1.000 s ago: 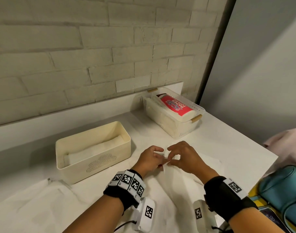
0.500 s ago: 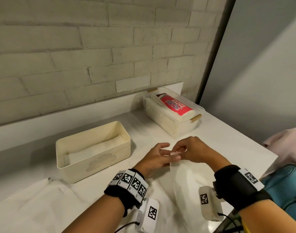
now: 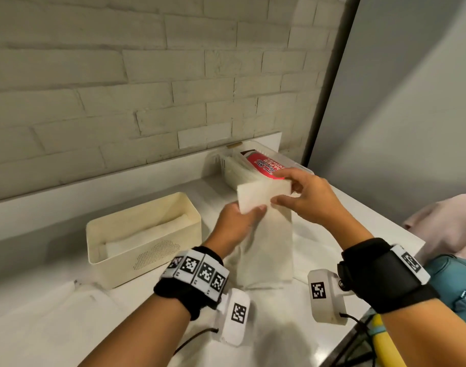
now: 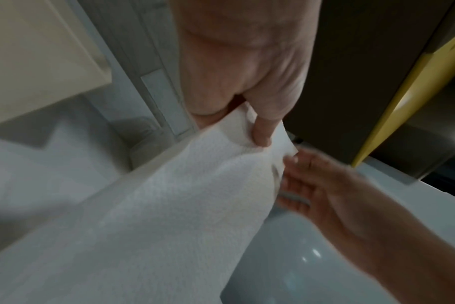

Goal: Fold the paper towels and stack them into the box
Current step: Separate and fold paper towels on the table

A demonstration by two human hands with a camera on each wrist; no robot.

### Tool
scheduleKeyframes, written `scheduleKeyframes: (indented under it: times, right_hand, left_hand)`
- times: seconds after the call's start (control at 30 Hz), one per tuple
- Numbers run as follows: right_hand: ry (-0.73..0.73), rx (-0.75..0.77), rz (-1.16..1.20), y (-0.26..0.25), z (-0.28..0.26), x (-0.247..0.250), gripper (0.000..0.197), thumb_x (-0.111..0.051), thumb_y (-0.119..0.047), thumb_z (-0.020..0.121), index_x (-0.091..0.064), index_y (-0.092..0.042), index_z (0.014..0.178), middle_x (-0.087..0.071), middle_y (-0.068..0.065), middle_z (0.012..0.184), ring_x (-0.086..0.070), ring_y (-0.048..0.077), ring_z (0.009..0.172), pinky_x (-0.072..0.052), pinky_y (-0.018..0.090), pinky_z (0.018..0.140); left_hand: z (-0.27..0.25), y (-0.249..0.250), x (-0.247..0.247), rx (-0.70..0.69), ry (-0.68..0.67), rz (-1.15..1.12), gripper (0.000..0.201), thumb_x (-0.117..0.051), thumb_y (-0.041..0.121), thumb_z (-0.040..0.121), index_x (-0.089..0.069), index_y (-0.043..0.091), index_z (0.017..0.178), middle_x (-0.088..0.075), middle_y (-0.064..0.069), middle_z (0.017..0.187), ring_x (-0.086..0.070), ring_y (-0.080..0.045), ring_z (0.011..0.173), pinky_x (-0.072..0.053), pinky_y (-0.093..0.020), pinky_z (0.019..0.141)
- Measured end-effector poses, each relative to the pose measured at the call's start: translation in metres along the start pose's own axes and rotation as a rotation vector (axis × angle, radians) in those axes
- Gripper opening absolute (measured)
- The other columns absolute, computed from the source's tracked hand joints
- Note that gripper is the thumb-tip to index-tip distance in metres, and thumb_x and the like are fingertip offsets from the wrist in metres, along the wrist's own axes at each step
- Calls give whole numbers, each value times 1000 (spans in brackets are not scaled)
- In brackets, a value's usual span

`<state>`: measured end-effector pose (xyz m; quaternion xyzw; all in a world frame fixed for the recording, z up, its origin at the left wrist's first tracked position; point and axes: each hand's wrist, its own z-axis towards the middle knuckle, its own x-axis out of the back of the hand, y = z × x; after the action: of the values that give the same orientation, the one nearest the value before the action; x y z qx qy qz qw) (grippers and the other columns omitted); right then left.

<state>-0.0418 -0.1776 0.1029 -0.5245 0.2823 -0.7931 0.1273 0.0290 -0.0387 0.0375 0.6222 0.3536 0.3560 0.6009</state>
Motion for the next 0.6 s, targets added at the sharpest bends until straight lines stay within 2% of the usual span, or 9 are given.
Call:
scheduleKeyframes:
  times: [0.07,0.17,0.23,0.33,0.4,0.47,0.53,0.6]
  right_hand:
    - [25,-74,-8,11,-1,-5,53,-76,-29,75,-55,-26,124,-57,-6,99,-55,13,82,-41,21,76]
    - [-145,-230,-82,35,-9,-23,55,-74,-28,77,-51,-22,127,-54,-4,99,-54,12,81,-39,16,66]
    - [-248,-293,-96,51,-16,-38,50,-74,-25,78,-55,-20,123,-56,-2,99,-53,12,83,-38,12,60]
    - [-296,-359,-136,73,-23,-57,39,-73,-20,79,-60,-16,116,-61,3,105,-53,14,89,-38,15,70]
    - [-318,-379,-154,84,-23,-71,34,-71,-17,80,-62,-14,112,-58,1,97,-53,13,88,-39,15,69]
    - [-320,-379,-177,90,-21,-85,29,-70,-16,80,-64,-14,109,-56,-2,92,-53,12,87,-40,16,74]
    - [-304,-382,-177,95,-16,-96,26,-69,-15,80,-65,-14,105,-59,0,97,-58,16,96,-42,18,80]
    - [-285,-382,-193,98,-9,-104,25,-68,-15,80,-66,-15,105,-62,3,111,-57,19,107,-43,22,87]
  left_hand:
    - [8,7,15,-9,112,24,23,-69,25,84,-68,7,97,-70,-8,98,-67,-24,89,-54,-40,87]
    - [13,13,36,-13,206,22,32,-69,27,84,-67,2,104,-70,-11,101,-67,-27,91,-53,-38,86]
    - [13,16,46,-10,237,-21,34,-68,26,85,-65,1,108,-70,-10,103,-67,-25,91,-53,-34,83]
    - [10,16,52,-8,243,-29,31,-66,24,86,-65,2,108,-69,-7,102,-66,-21,88,-51,-29,75]
    - [7,14,51,-6,238,-20,28,-65,23,87,-65,3,107,-69,-6,100,-65,-19,85,-49,-26,69]
    - [5,13,51,-3,243,-31,26,-65,21,87,-66,3,106,-69,-6,99,-65,-18,83,-50,-26,71]
    - [4,11,53,1,254,-33,22,-65,20,87,-66,4,103,-68,-6,98,-65,-18,82,-51,-26,72]
    - [4,7,56,9,264,-22,18,-65,20,87,-66,7,100,-69,-7,99,-64,-20,84,-50,-27,74]
